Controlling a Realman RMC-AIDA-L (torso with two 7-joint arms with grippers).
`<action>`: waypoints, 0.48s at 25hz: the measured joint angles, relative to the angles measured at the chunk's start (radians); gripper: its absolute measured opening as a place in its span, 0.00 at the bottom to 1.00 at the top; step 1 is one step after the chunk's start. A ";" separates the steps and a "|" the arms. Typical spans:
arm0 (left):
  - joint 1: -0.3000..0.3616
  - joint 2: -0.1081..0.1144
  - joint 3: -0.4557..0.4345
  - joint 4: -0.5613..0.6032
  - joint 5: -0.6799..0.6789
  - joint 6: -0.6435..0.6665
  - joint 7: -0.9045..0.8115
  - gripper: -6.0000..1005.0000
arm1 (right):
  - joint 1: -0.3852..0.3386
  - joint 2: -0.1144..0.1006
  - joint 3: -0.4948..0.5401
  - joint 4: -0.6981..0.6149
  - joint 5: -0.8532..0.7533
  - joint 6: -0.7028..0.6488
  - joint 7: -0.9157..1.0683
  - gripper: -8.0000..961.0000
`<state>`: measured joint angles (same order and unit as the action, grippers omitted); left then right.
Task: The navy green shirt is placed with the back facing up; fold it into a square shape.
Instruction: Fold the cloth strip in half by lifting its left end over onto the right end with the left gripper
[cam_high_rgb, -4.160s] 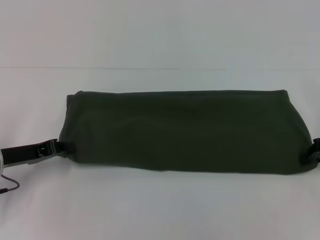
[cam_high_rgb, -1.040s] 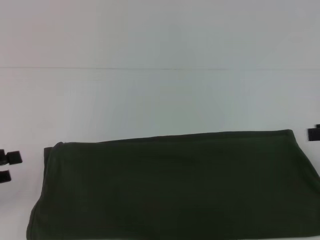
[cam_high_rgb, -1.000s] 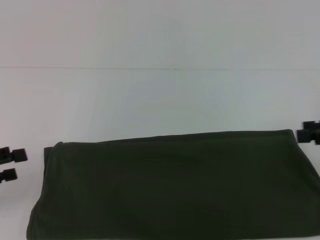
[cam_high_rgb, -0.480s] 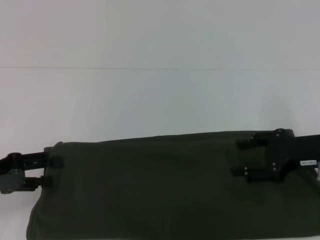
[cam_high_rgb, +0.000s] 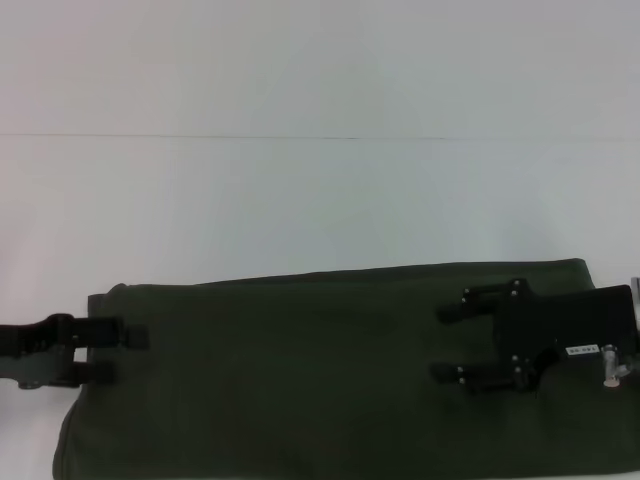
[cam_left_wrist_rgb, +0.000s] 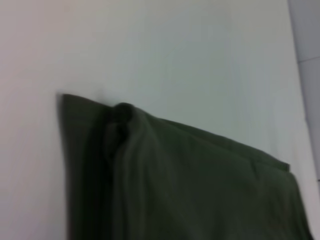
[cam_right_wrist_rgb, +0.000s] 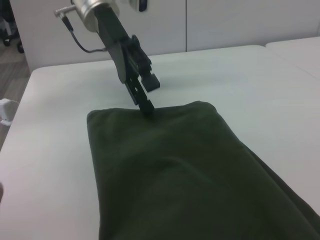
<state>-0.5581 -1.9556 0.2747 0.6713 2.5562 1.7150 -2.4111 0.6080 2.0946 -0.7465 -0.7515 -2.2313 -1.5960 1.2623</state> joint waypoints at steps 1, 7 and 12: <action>0.001 0.000 0.007 0.000 0.003 -0.009 -0.002 0.88 | -0.001 0.000 -0.002 0.000 0.002 0.001 0.000 0.78; 0.005 -0.004 0.027 0.002 0.049 -0.077 -0.018 0.88 | -0.002 0.001 -0.005 0.008 0.004 0.002 0.005 0.78; 0.008 -0.007 0.032 0.007 0.085 -0.121 -0.022 0.88 | -0.004 0.001 -0.005 0.011 0.005 0.002 0.005 0.78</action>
<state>-0.5504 -1.9629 0.3067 0.6780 2.6410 1.5940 -2.4333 0.6044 2.0953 -0.7517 -0.7409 -2.2263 -1.5936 1.2674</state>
